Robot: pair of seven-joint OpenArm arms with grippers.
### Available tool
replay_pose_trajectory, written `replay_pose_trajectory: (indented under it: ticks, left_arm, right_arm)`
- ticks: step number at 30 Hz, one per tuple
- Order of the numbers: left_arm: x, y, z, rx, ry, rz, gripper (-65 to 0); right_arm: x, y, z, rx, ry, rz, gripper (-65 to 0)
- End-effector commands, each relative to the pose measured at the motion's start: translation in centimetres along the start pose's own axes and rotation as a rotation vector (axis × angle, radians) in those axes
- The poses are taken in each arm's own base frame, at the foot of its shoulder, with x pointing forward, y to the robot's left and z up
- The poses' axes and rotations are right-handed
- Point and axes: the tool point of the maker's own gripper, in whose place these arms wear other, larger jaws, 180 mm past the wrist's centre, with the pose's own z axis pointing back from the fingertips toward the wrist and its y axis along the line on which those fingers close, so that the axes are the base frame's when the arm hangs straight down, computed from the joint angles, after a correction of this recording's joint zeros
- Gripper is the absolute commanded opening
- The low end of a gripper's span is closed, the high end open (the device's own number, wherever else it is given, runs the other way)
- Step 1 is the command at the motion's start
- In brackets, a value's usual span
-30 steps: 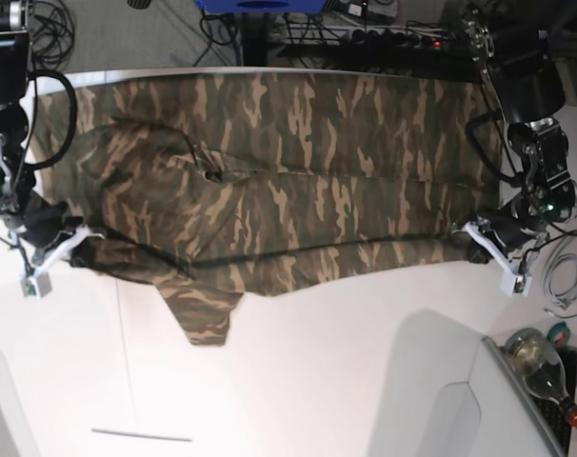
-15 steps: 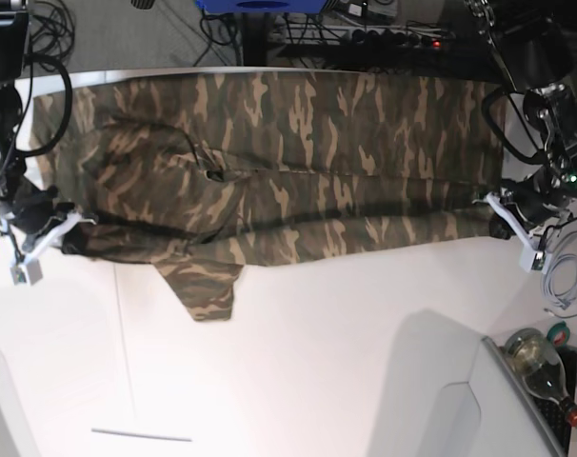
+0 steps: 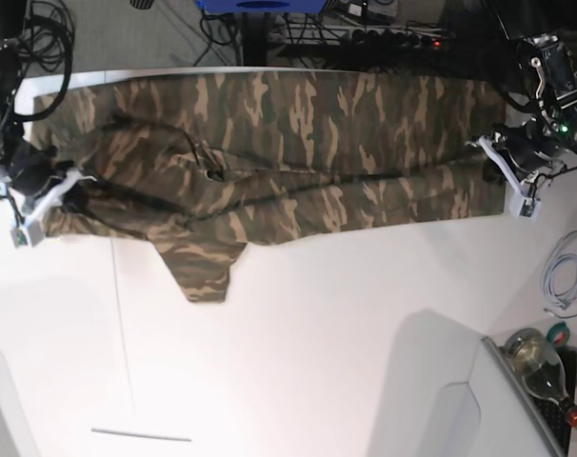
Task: Layout the t-shirt on the table in an organized manner, then fold the t-shirt properly
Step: 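Lift the held edges with both grippers and fold them over the shirt, then open both grippers and release the folded shirt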
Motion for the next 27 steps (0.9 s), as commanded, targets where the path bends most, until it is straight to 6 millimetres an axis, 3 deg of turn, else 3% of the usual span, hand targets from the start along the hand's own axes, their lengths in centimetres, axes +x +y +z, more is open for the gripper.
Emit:
replay_pose_trajectory:
  ticks: [1,7,12,21,27]
  left_arm:
    - [1.3,1.0,0.6,0.019,-0.036,-0.026,-65.0]
    - [0.3,0.7,0.7,0.013,-0.015,-0.028,-65.0]
    - [0.4,1.0,0.8,0.018,-0.013,-0.033,-65.0]
    - [0.3,1.6,0.9,0.026,-0.006,-0.037,-65.0]
    - [0.1,1.3,0.7,0.021,0.002,-0.043,-65.0]
  right_arm:
    - [1.9,-1.1,1.0,-0.027,-0.049,0.012,-65.0]
    - [0.0,-2.2,1.6,-0.054,-0.006,-0.010,-65.0]
    - [-0.2,-2.2,1.6,-0.055,0.000,-0.011,-65.0]
    - [-4.7,-3.8,0.8,-0.075,0.105,-0.088,-65.0]
    - [-5.0,-4.0,0.6,-0.077,0.112,-0.098,-65.0]
